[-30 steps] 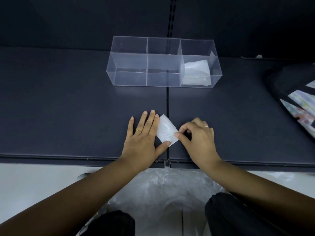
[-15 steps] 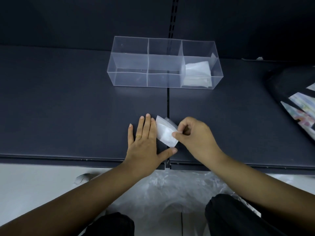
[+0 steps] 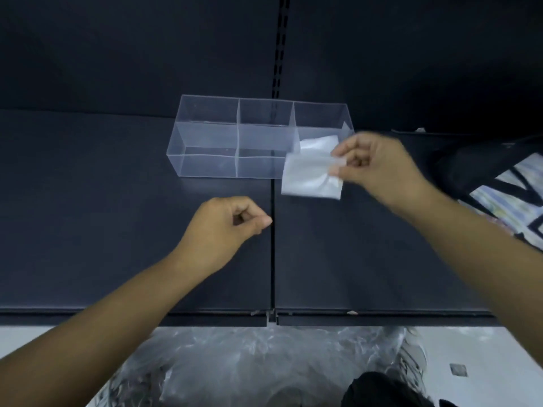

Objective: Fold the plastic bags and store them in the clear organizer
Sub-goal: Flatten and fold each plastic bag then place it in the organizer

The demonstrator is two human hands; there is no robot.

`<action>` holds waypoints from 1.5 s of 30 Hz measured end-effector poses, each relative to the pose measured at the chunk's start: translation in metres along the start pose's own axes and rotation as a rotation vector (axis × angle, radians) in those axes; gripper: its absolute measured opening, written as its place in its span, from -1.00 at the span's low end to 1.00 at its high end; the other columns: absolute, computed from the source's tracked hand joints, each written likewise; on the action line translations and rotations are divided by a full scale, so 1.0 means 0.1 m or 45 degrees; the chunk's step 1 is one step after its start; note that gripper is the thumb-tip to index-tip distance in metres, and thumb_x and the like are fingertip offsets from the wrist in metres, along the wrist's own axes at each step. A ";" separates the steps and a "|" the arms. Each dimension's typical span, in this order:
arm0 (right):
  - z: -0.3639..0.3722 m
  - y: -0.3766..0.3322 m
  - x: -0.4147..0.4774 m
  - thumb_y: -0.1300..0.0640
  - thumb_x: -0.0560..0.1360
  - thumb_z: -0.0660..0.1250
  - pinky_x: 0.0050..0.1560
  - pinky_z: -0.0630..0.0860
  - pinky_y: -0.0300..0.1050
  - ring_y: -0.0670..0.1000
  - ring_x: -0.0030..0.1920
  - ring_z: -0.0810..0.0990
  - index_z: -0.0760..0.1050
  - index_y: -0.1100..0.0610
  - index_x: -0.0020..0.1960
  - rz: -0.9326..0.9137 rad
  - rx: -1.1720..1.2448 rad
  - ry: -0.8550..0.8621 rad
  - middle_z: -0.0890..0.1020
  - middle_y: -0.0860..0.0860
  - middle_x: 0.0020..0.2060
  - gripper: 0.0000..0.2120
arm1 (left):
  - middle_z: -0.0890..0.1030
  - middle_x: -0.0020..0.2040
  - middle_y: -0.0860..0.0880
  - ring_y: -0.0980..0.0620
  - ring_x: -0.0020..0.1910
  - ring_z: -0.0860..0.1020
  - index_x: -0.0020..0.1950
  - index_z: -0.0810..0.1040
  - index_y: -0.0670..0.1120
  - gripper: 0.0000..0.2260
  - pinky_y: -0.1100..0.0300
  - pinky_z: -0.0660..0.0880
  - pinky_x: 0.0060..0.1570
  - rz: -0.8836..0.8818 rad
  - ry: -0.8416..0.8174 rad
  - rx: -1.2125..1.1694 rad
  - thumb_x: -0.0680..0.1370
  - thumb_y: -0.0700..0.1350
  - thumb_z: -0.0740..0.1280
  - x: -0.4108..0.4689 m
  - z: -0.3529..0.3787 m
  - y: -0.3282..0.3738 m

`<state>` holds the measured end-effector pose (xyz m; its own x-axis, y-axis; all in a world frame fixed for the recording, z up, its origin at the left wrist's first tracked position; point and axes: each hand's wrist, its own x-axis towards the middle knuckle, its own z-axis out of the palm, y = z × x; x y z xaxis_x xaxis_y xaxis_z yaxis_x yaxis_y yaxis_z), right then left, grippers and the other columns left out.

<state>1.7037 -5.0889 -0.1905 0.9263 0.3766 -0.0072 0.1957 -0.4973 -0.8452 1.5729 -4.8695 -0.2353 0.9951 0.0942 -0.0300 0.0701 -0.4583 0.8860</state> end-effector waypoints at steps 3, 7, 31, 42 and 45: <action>-0.20 0.05 0.57 0.29 0.36 0.51 -0.21 0.48 -0.30 -0.16 -0.35 0.50 0.56 0.19 -0.07 0.068 -0.120 0.098 0.57 -0.02 -0.34 -0.80 | 0.64 -0.29 0.18 0.23 -0.24 0.58 -0.26 0.63 0.04 -0.88 0.46 0.43 -0.18 -0.065 -0.002 0.127 0.48 -0.09 0.44 -0.09 0.05 -0.15; -0.12 0.26 0.97 0.31 0.37 0.48 -0.15 0.44 -0.20 -0.03 -0.20 0.51 0.58 0.28 -0.01 0.055 -0.546 0.016 0.52 -0.04 -0.31 -0.78 | 0.61 -0.21 0.17 0.18 -0.13 0.53 -0.26 0.62 -0.02 -0.90 0.44 0.32 0.06 0.010 0.025 0.382 0.45 -0.14 0.47 -0.29 0.20 -0.35; 0.35 0.14 -0.60 0.01 0.62 0.14 -0.12 0.43 -0.08 0.03 -0.14 0.50 0.55 0.19 -0.05 -0.621 -0.546 0.060 0.52 0.01 -0.14 -0.69 | 0.17 0.55 -0.08 -0.05 0.53 0.11 0.54 0.15 -0.07 -0.37 -0.15 0.10 0.46 0.181 -0.265 1.291 0.59 0.27 -0.15 -0.72 0.32 -0.67; 0.69 1.23 -1.93 -0.10 0.47 0.31 -0.11 0.29 -0.06 0.04 -0.12 0.39 0.41 0.05 0.04 -0.741 -0.947 0.208 0.38 0.00 -0.01 -0.73 | 0.18 0.54 -0.12 -0.09 0.53 0.12 0.54 0.17 -0.10 -0.37 -0.18 0.10 0.46 0.211 -0.249 1.309 0.59 0.24 -0.12 -0.72 0.34 -0.62; 0.77 1.31 -1.83 -0.05 0.48 0.36 -0.04 0.30 -0.03 0.05 -0.10 0.42 0.42 0.03 -0.02 -0.846 -0.899 0.299 0.41 0.01 0.02 -0.79 | 0.16 0.55 -0.11 -0.08 0.54 0.10 0.55 0.16 -0.09 -0.37 -0.17 0.08 0.47 0.201 -0.250 1.311 0.59 0.25 -0.13 -0.72 0.33 -0.63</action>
<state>1.5349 -5.1626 -0.3408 0.5845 0.6208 0.5225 0.7734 -0.6211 -0.1271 1.4995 -4.8771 -0.3040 0.9854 -0.1343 -0.1043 -0.1274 -0.9894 0.0701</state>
